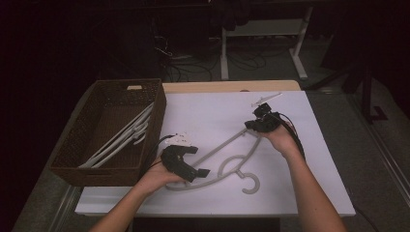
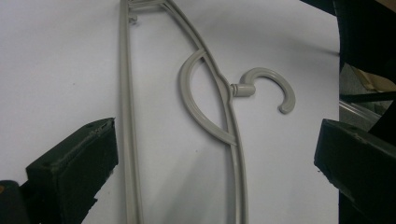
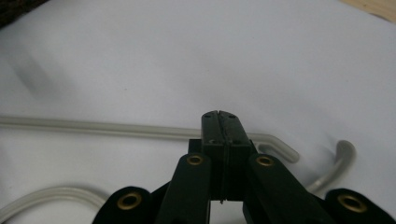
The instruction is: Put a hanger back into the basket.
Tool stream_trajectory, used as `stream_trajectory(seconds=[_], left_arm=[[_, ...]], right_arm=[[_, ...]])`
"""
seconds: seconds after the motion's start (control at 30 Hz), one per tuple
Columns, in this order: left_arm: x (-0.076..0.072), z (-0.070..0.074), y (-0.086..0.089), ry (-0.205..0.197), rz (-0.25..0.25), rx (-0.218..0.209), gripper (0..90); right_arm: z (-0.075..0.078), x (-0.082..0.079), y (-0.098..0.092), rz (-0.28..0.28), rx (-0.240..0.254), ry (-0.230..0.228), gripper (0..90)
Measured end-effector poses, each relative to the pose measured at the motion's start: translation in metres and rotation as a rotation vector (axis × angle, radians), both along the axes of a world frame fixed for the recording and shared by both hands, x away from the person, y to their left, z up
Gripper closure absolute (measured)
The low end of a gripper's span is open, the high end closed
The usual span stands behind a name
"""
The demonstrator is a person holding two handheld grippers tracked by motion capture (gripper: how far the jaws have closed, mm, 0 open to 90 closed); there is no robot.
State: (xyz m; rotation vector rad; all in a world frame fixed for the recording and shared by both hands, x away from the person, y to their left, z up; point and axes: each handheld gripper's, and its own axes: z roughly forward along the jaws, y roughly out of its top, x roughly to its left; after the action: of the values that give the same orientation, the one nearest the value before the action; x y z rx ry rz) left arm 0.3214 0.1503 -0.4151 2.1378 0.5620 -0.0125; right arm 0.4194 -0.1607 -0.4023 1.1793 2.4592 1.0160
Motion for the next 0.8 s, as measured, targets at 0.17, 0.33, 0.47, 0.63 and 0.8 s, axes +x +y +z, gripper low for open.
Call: stream_trajectory(seconds=[0.17, 0.33, 0.47, 0.63, 0.8], left_arm=[[0.0, 0.0, 0.0, -0.001, -0.002, -0.002, 0.0], [0.0, 0.0, 0.0, -0.003, -0.004, 0.0, 0.0], [0.0, 0.001, 0.0, -0.008, -0.004, 0.003, 0.0], [-0.001, 0.0, -0.001, -0.011, -0.005, 0.013, 0.0], [-0.003, -0.001, -0.003, -0.019, -0.015, 0.027, 0.0]], right_arm=[[-0.014, 0.016, 0.013, 0.007, -0.064, 0.029, 89.1], [-0.023, 0.028, 0.016, -0.017, -0.101, 0.044, 89.1], [-0.029, 0.036, 0.016, -0.036, -0.142, 0.064, 89.2], [-0.037, 0.04, 0.017, -0.052, -0.156, 0.081, 89.2], [-0.039, 0.041, 0.02, -0.051, -0.183, 0.087, 89.4]])
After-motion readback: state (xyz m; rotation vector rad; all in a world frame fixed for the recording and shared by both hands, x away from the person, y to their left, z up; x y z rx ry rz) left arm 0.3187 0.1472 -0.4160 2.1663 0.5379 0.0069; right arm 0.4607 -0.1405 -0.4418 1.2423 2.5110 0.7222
